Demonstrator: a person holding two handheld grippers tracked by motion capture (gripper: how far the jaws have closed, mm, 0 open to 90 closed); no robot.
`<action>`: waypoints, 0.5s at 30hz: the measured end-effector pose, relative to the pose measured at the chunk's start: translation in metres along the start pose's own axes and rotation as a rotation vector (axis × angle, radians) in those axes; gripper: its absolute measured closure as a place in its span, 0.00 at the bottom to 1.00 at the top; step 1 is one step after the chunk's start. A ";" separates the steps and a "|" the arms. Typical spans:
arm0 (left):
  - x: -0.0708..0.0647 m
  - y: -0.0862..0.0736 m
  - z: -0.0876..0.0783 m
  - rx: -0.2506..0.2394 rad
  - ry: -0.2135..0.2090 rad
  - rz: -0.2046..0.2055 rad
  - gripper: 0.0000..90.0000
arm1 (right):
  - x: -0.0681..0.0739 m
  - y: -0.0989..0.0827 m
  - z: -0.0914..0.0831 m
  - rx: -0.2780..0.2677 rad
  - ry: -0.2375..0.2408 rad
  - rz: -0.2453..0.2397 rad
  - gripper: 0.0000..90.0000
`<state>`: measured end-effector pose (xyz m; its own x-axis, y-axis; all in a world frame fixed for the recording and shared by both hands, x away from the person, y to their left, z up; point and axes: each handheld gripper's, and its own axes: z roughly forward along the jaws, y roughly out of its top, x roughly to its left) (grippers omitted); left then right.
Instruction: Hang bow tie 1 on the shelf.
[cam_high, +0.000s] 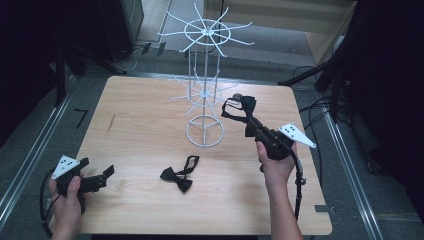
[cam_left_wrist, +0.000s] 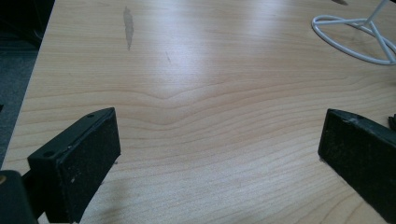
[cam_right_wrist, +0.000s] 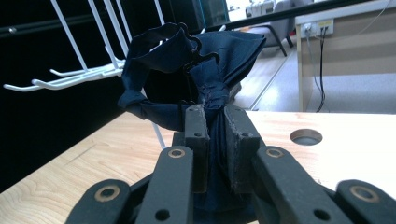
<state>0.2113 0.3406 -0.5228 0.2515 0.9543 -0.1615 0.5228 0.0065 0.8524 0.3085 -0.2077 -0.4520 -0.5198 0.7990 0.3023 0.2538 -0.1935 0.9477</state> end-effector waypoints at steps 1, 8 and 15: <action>0.000 0.000 0.000 0.000 0.000 0.000 0.00 | 0.000 0.000 0.003 0.008 -0.002 0.001 0.91; 0.000 0.000 0.000 -0.002 -0.002 -0.005 0.00 | 0.002 -0.008 0.020 0.037 -0.005 0.021 0.91; 0.000 0.000 0.000 -0.002 -0.003 -0.001 0.00 | 0.010 -0.012 0.035 0.063 -0.001 0.017 0.91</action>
<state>0.2112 0.3410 -0.5228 0.2535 0.9533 -0.1644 0.5213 0.0086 0.8534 0.3287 -0.1778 -0.4636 -0.5144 0.7962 0.3185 0.3139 -0.1708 0.9340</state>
